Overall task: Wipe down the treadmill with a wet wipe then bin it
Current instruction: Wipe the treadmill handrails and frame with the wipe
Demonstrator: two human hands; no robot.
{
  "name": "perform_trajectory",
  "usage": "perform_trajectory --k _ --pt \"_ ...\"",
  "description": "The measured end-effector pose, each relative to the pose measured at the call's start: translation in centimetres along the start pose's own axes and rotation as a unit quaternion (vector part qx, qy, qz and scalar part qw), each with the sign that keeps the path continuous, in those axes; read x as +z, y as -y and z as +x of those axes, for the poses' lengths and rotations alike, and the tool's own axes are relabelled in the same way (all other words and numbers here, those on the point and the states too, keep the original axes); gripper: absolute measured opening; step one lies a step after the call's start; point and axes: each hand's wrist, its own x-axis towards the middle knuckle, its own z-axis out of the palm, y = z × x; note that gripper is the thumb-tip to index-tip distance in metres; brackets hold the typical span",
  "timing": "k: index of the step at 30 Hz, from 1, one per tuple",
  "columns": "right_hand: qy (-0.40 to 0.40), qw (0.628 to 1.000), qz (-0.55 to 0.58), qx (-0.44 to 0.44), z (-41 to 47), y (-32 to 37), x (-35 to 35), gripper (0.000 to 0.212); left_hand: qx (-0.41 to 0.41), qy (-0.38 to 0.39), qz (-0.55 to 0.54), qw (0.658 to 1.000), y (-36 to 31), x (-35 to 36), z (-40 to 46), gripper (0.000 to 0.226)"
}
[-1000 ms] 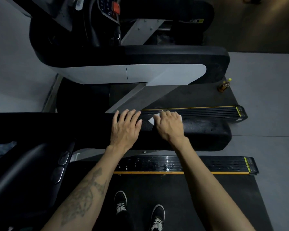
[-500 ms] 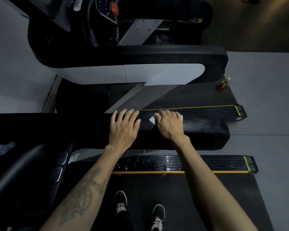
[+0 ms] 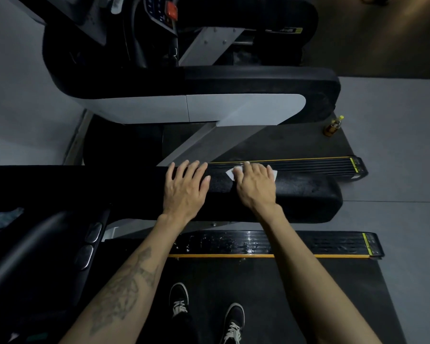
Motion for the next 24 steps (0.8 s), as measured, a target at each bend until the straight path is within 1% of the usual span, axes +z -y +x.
perform_trajectory --k 2,4,6,7,9,12,14,15,17,19,20,21,22,24 --pt "0.005 0.999 0.008 -0.05 -0.9 0.0 0.1 0.085 0.0 0.001 -0.001 1.0 0.0 0.0 0.0 0.051" --pt "0.002 0.994 0.027 -0.107 -2.7 -1.3 0.0 0.074 0.002 0.004 0.0 1.0 0.1 0.0 0.0 0.051" --pt "-0.002 0.989 0.039 -0.143 -4.3 -3.3 -0.1 0.064 0.003 0.005 -0.001 1.0 0.1 0.0 -0.1 0.052" --pt "-0.005 0.988 0.039 -0.15 -4.7 -4.2 -0.1 0.062 0.004 0.005 -0.003 1.0 0.1 0.0 -0.1 0.052" --pt "-0.009 0.991 0.028 -0.13 -4.4 -4.9 -0.2 0.065 0.005 0.005 -0.004 1.0 0.0 0.0 -0.1 0.052" --pt "-0.01 0.999 0.011 -0.035 -2.1 -3.4 -0.3 0.069 0.001 0.01 -0.002 1.0 0.0 0.0 -0.1 0.053" --pt "-0.02 1.0 0.013 0.012 -1.3 -1.5 0.0 0.079 0.001 0.009 0.001 1.0 0.0 0.0 -0.1 0.053" --pt "-0.032 0.999 0.02 0.015 -1.5 -0.6 0.2 0.082 0.002 0.008 0.002 1.0 0.0 0.0 -0.1 0.052" --pt "-0.046 0.999 0.026 -0.011 -2.7 0.0 0.9 0.076 0.004 0.005 0.003 1.0 0.0 0.0 -0.1 0.052" --pt "-0.057 0.996 0.036 -0.066 -4.4 -1.2 1.0 0.059 0.005 0.003 0.003 1.0 0.1 0.0 -0.1 0.051" --pt "-0.057 0.992 0.041 -0.1 -5.2 -2.3 0.9 0.055 0.005 0.003 0.002 1.0 0.1 0.0 -0.1 0.051" --pt "-0.058 0.989 0.042 -0.126 -5.8 -3.4 0.6 0.058 0.006 0.003 0.0 1.0 0.2 0.0 -0.1 0.052" --pt "-0.06 0.988 0.041 -0.134 -6.1 -4.5 0.4 0.06 0.008 0.002 0.0 1.0 0.2 0.1 -0.1 0.052" --pt "-0.074 0.992 0.042 -0.091 -5.5 -5.1 0.4 0.055 0.009 -0.003 0.001 1.0 0.1 0.1 -0.1 0.051"
